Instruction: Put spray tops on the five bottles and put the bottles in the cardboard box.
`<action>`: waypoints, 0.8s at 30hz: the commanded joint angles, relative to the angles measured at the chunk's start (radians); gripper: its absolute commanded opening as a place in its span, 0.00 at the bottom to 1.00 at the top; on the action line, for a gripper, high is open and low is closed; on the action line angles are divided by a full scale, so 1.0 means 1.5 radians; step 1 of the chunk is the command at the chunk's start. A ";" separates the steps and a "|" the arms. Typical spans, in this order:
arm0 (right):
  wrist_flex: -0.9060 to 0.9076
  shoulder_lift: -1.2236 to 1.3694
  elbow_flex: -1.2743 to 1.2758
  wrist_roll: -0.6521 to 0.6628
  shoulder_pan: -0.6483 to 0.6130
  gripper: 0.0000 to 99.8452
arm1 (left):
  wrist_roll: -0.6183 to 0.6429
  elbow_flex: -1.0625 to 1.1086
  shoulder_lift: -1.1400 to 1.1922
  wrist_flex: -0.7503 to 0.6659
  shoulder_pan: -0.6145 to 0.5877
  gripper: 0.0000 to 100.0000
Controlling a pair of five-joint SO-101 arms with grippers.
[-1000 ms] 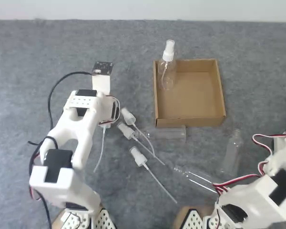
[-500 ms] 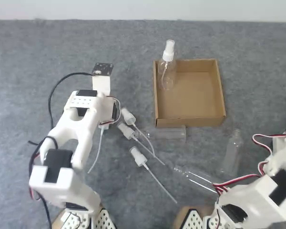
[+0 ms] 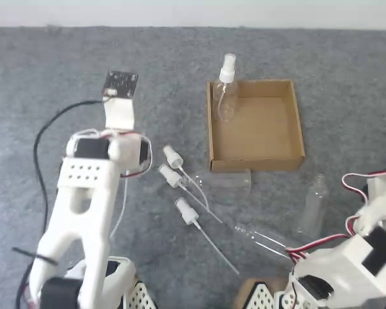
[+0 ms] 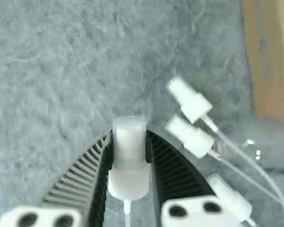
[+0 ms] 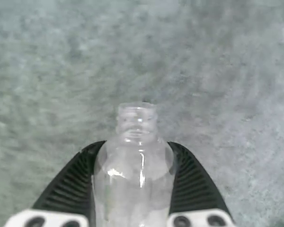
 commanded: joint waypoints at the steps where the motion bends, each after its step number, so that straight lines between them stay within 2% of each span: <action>1: 0.012 -0.002 -0.037 -0.008 -0.031 0.11 | -0.020 0.047 -0.075 -0.036 -0.002 0.01; 5: 0.013 -0.003 -0.027 -0.008 -0.059 0.18 | -0.033 0.091 -0.111 -0.041 -0.002 0.01; 11: 0.043 -0.010 -0.032 -0.008 -0.072 0.19 | -0.034 0.100 -0.128 -0.041 -0.001 0.01; 18: 0.061 -0.003 -0.048 -0.006 -0.072 0.32 | -0.034 0.116 -0.131 -0.064 -0.001 0.01; 24: 0.087 -0.008 -0.082 -0.003 -0.080 0.31 | -0.034 0.116 -0.131 -0.064 -0.001 0.01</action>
